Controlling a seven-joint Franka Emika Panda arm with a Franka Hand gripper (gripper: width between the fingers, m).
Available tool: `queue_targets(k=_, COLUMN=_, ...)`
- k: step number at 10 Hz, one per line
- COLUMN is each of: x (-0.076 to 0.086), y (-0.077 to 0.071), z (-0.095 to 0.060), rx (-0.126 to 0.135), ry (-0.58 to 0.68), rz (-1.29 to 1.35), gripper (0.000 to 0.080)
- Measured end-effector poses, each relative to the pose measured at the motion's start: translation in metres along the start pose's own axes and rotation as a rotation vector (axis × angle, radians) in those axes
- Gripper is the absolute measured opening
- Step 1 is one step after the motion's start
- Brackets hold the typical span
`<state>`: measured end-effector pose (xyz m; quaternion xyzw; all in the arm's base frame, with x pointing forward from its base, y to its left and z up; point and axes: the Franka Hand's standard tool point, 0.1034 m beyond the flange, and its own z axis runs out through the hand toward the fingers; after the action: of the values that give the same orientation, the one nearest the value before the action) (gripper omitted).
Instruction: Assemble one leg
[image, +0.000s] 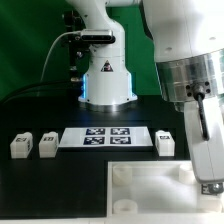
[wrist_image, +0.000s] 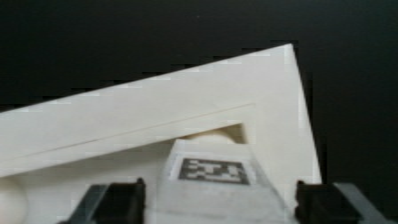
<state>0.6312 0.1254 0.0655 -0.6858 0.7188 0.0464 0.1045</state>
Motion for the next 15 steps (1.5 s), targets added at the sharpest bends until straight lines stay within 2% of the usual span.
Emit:
queue_targets(k=1, x=-0.001, y=0.002, z=0.000, rx=-0.013, ry=0.001, rz=-0.154, gripper=0.0612)
queue_targets(k=4, x=0.001, y=0.001, z=0.001, rx=-0.014, ry=0.001, rz=-0.385, gripper=0.0647)
queue_targets(k=5, x=0.006, y=0.003, z=0.000, rx=-0.039, ry=0.016, rz=-0.605, gripper=0.0647)
queue_targets(k=6, x=0.013, y=0.002, z=-0.003, rx=-0.084, ry=0.050, rz=-0.866, gripper=0.0648)
queue_targets(k=7, x=0.014, y=0.000, z=-0.006, rx=-0.105, ry=0.068, rz=-1.059, gripper=0.0648)
queue_targets(k=8, x=0.015, y=0.000, z=-0.006, rx=-0.116, ry=0.069, rz=-1.204, gripper=0.0648)
queue_targets(k=10, x=0.015, y=0.000, z=-0.005, rx=-0.116, ry=0.068, rz=-1.195, gripper=0.0648)
queue_targets(k=12, x=0.015, y=0.000, z=-0.005, rx=-0.113, ry=0.070, rz=-1.125, gripper=0.0389)
queue_targets(k=13, x=0.015, y=0.000, z=-0.005, rx=-0.109, ry=0.074, rz=-1.044, gripper=0.0288)
queue_targets(k=15, x=0.014, y=0.001, z=-0.004, rx=-0.098, ry=0.082, rz=-0.833, gripper=0.0289)
